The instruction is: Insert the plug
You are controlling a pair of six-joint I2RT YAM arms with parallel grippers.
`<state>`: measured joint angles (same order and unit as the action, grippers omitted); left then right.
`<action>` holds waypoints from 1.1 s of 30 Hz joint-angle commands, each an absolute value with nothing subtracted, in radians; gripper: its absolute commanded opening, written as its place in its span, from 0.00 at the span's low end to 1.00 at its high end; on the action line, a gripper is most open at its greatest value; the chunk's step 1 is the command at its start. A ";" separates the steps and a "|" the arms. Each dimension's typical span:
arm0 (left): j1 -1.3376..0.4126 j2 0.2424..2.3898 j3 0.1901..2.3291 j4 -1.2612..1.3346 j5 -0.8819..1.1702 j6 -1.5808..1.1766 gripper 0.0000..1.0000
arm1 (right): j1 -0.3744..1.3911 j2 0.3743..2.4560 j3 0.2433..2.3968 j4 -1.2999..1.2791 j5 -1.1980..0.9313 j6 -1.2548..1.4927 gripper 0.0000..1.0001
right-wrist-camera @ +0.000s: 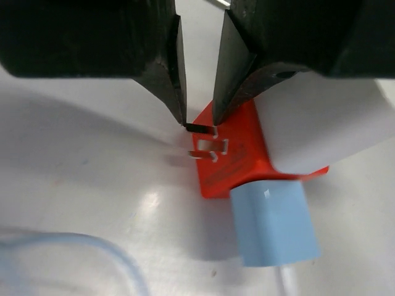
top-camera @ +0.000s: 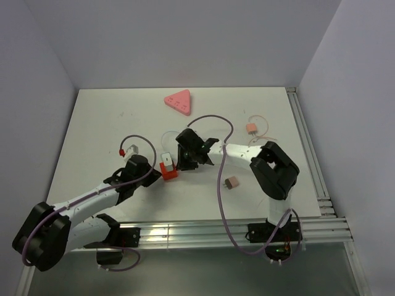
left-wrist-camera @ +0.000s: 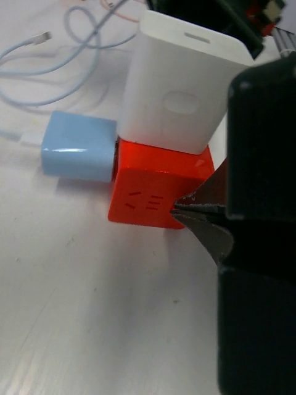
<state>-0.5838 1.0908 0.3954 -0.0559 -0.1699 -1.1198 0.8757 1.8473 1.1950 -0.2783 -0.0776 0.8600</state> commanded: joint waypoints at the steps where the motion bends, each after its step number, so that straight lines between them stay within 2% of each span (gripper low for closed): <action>1: -0.606 1.132 0.354 0.104 0.056 -1.105 0.00 | 0.861 1.885 1.293 -0.285 -0.101 0.714 0.34; 3: -0.604 1.140 0.336 0.142 0.093 -1.106 0.00 | 0.832 1.913 1.325 -0.324 -0.150 0.648 0.39; 4: -0.607 1.147 0.330 0.158 0.121 -1.112 0.00 | 0.804 1.920 1.359 -0.339 -0.159 0.574 0.47; 6: -0.615 1.154 0.316 0.205 0.140 -1.124 0.00 | 0.776 1.924 1.388 -0.366 -0.170 0.482 0.54; 8: -0.638 1.160 0.311 0.213 0.144 -1.137 0.00 | 0.740 1.918 1.400 -0.373 -0.205 0.430 0.65; 12: -0.670 1.114 0.295 0.174 0.137 -1.167 0.00 | 0.700 1.843 1.416 -0.419 -0.198 0.373 0.76; 14: -0.681 1.025 0.285 0.131 0.120 -1.178 0.01 | 0.698 1.784 1.382 -0.436 -0.144 0.391 0.82; 17: -0.696 0.837 0.285 -0.038 0.048 -1.174 0.13 | 0.698 1.639 1.240 -0.472 -0.043 0.474 0.90; 18: -0.696 0.783 0.296 -0.082 0.011 -1.161 0.26 | 0.698 1.558 1.142 -0.479 -0.023 0.507 0.92; 19: -0.698 0.678 0.305 -0.177 0.005 -1.152 0.34 | 0.696 1.514 1.090 -0.482 -0.012 0.521 0.99; 20: -0.698 0.629 0.314 -0.213 0.005 -1.140 0.43 | 0.696 1.470 1.037 -0.494 -0.002 0.537 0.99; 21: -0.698 0.586 0.336 -0.248 0.005 -1.112 0.56 | 0.696 1.388 0.952 -0.508 0.033 0.569 1.00; 24: -0.698 0.473 0.382 -0.330 -0.023 -1.078 0.69 | 0.699 1.234 0.805 -0.526 0.055 0.626 1.00; 27: -0.696 0.454 0.405 -0.330 0.018 -1.069 0.73 | 0.698 1.158 0.729 -0.525 0.076 0.653 1.00; 33: -0.698 0.526 0.420 -0.241 0.147 -1.063 0.67 | 0.696 1.198 0.718 -0.569 0.189 0.667 1.00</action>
